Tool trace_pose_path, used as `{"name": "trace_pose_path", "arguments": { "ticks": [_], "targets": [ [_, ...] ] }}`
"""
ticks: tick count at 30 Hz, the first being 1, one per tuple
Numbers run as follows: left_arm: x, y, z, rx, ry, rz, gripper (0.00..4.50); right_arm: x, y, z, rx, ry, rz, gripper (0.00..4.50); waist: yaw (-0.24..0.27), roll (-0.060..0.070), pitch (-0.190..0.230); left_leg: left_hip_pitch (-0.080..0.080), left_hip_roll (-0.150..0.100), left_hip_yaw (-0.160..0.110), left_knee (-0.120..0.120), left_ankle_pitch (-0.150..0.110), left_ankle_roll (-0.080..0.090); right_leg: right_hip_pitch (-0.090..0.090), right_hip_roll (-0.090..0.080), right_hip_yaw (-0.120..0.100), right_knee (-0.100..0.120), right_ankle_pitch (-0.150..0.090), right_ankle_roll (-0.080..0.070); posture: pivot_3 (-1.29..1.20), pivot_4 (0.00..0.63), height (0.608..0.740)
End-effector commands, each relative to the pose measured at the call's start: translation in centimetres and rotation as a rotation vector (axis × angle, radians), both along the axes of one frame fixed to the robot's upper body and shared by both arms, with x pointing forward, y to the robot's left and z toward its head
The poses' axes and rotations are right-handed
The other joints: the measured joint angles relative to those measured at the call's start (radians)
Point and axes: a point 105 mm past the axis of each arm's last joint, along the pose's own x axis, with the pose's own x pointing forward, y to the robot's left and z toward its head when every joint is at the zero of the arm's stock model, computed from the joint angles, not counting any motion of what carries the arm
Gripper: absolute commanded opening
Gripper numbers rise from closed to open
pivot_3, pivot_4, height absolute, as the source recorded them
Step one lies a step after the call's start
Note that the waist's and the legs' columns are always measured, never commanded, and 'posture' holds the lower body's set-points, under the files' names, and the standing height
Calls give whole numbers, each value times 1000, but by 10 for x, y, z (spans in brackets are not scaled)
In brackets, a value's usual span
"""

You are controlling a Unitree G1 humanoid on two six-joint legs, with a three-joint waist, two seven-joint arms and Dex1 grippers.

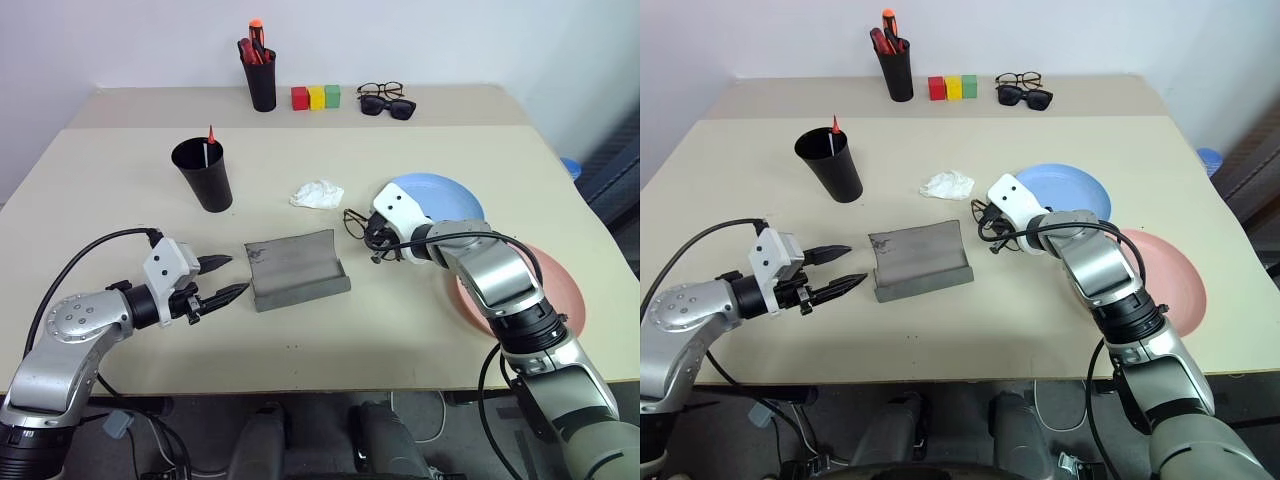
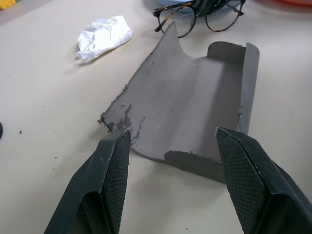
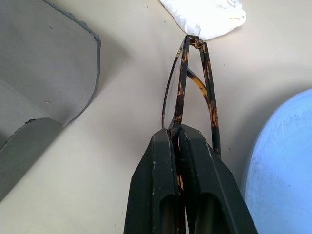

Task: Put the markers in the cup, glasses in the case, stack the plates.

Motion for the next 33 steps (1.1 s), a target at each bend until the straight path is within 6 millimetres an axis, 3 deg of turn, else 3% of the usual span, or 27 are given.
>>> {"name": "trace_pose_path", "arguments": {
  "ticks": [1,7,14,17,23,33],
  "targets": [
    [-2,-6,8,9,-39,-20,2842,2,-5,3,-23,-20,-13,24,0,0,0,0,0,0,0,0,0,0,0,0,0,0,0,0,150,740],
    [3,19,15,19,-62,80,2842,-15,22,51,-26,-187,245,24,-3,1,1,-1,0,0,0,0,0,-1,0,0,0,0,0,0,150,740],
    [5,59,12,50,-37,197,2842,-45,72,67,-22,-200,665,24,-24,1,1,0,1,0,-2,0,0,-2,1,0,0,0,0,0,150,740],
    [5,68,10,56,-33,224,2842,-42,95,57,-28,-139,804,24,-31,1,1,0,1,0,-2,0,0,-2,1,0,0,0,0,0,150,740],
    [3,62,11,37,-48,222,2842,-41,114,30,-64,18,1038,24,-26,1,1,-1,0,0,-2,0,0,-2,-2,-1,-1,0,0,0,150,740],
    [-12,60,3,22,-35,248,2842,-42,106,-2,-114,198,1174,24,-28,1,1,0,1,0,-3,0,0,-3,-2,-1,0,0,0,0,150,740]
  ]
}}
